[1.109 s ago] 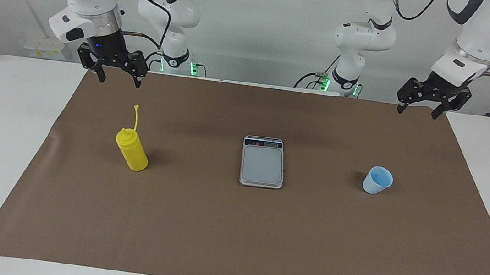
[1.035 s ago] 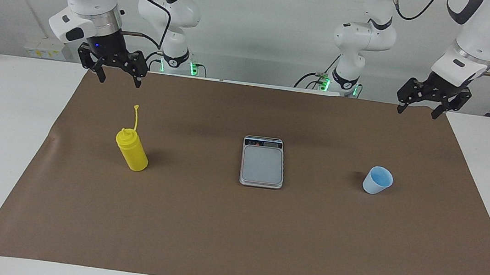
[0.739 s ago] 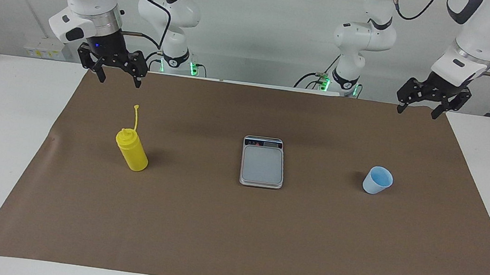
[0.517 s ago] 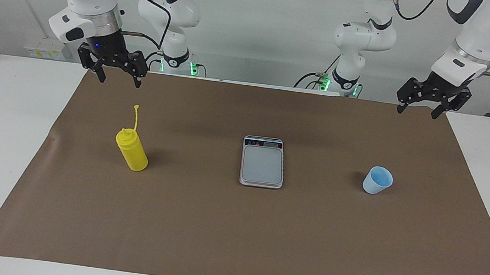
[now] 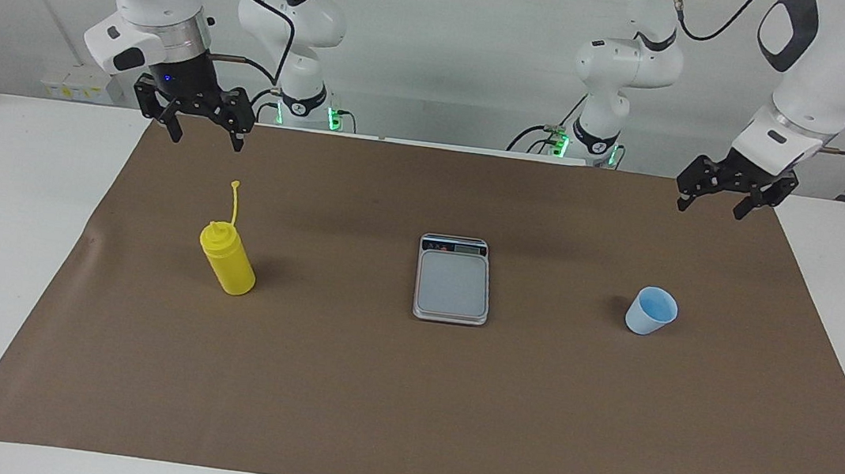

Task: Pour seasoning into cup on scale with both arms
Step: 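Reach the left gripper to the light-blue cup and grasp it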

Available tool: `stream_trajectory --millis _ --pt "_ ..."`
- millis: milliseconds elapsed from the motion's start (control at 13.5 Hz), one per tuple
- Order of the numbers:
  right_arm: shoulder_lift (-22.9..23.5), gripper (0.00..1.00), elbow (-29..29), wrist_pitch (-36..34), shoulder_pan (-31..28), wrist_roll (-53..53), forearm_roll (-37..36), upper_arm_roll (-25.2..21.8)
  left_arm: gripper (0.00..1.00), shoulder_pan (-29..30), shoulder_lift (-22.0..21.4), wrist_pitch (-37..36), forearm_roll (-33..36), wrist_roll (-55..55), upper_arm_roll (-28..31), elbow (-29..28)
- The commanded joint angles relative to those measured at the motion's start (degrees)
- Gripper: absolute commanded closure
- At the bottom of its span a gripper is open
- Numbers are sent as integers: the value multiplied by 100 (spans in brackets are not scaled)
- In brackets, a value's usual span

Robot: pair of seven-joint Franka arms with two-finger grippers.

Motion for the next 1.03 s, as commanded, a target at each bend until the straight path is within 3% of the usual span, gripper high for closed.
stream_trajectory --millis 0,296,443,739,961 --pt "-112 0 -126 22 -60 83 10 34 0 79 41 1067 -63 -636 -33 -748" --pt "-112 0 -126 22 -60 83 10 34 0 245 401 1772 -55 -662 -15 -1005" --pt "-112 0 -126 22 -60 83 10 34 0 534 393 2307 -55 -645 -24 -1460" --pt "-112 0 -126 22 -60 83 10 34 0 562 481 2923 -81 -706 -32 -2014" --pt "-112 0 -126 22 -60 83 10 34 0 527 769 3021 -336 -759 -33 -2025"
